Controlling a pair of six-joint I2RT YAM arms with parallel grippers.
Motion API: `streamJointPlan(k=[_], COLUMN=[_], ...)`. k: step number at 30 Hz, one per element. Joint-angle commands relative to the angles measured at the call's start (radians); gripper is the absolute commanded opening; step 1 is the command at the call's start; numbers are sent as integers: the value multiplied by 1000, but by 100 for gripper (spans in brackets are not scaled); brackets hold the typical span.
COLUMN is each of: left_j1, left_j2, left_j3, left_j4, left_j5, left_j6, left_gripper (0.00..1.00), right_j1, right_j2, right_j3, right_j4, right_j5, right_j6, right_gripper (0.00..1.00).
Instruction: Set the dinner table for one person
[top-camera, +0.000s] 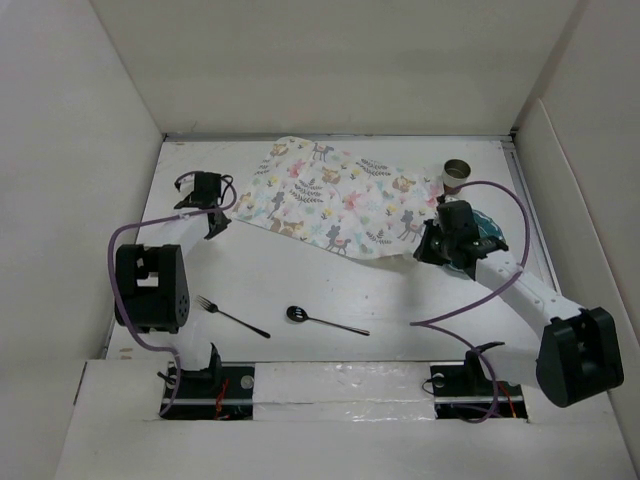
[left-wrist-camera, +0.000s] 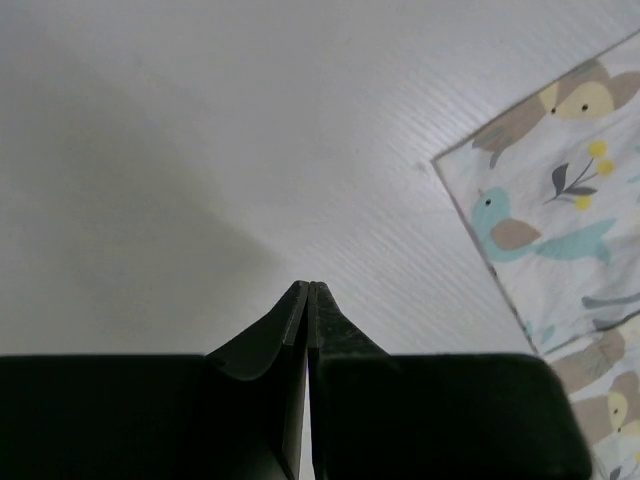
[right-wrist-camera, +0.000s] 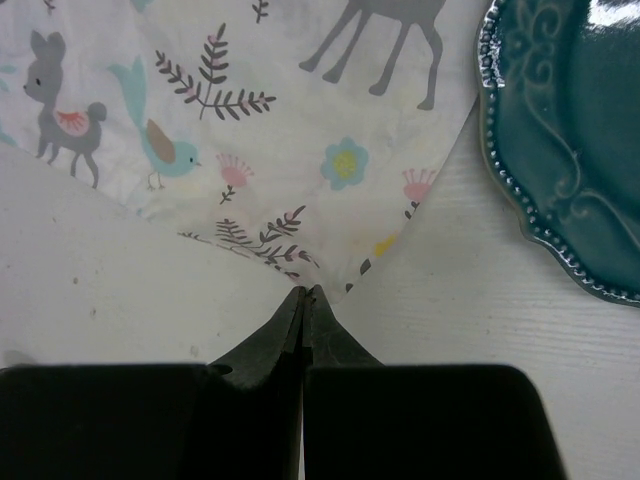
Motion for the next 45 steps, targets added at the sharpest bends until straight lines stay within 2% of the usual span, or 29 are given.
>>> streamJointPlan(k=[1, 2, 3, 4, 5, 6, 9, 11, 16, 22, 25, 26, 27, 32, 37, 45], left_j1=[-1, -1, -1, -1, -29, -41, -52, -52, -61, -61, -61, -61, -61, -52, 8, 8], left_j2=[-69, -59, -43, -10, 6, 26, 115, 190, 349, 419, 435, 440, 443, 399, 258, 71], left_j3=[-39, -27, -6, 39, 62, 86, 189, 274, 427, 441, 426, 423, 418, 323, 155, 7], left_j4=[44, 45, 41, 39, 41, 41, 24, -19, -100, -130, -136, -140, -142, -128, -85, -94], left_j5=[81, 127, 142, 155, 156, 146, 155, 94, 38, -2, -17, -22, -28, -49, -39, -17], left_j6=[-10, -11, -17, -22, -20, -14, 4, 13, 81, 112, 121, 124, 125, 132, 125, 96], left_gripper=[0, 4, 20, 25, 28, 35, 50, 50, 48, 40, 27, 6, 0, 0, 0, 0], right_j1=[3, 3, 3, 3, 3, 3, 3, 12, 12, 21, 21, 21, 21, -5, -5, -5], right_j2=[44, 45, 45, 36, 33, 29, 19, 7, -4, -10, -11, -11, -11, -7, 12, 120], right_j3=[33, 38, 41, 41, 40, 41, 35, 24, 13, 10, 7, 7, 9, 26, 35, 78], right_j4=[23, 23, 26, 26, 28, 26, 26, 26, 26, 31, 37, 35, 32, 11, 28, 28], right_j5=[-17, -28, -29, -31, -31, -34, -52, -54, -62, -65, -57, -49, -42, -5, -19, -26], right_j6=[2, 2, 4, 4, 4, -1, -10, -10, -9, 4, 7, 5, 4, 1, 16, 28], right_gripper=[0, 0, 0, 0, 0, 0, 0, 0, 0, 0, 0, 0, 0, 0, 0, 0])
